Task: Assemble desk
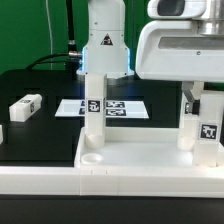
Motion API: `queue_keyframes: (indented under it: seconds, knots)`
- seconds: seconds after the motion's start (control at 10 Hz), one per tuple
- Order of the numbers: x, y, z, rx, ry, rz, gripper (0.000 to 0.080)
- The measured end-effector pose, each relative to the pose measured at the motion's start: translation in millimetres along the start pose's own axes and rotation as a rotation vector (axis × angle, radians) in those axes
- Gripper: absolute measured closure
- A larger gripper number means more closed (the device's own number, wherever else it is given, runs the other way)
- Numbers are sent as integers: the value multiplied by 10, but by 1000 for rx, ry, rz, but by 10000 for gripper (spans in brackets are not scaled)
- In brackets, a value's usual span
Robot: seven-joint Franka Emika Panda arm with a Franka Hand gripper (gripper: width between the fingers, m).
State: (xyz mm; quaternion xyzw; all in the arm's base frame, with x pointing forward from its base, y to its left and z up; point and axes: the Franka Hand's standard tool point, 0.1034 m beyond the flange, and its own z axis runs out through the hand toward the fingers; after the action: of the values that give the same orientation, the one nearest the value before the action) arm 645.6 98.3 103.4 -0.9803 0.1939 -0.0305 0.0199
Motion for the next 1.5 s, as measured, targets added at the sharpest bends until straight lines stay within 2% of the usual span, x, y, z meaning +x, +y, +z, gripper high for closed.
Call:
queue_keyframes:
  seconds: [0.9,1.2,1.3,1.4,1.5]
  knots:
    - [-25,61,5,18,-38,875,509]
    - [-30,63,6,19,-48,995,509]
    - [-29,64,11,20,-47,973,433]
    - [-31,67,20,19,-47,942,433]
    - [-33,73,27,18,-46,890,296]
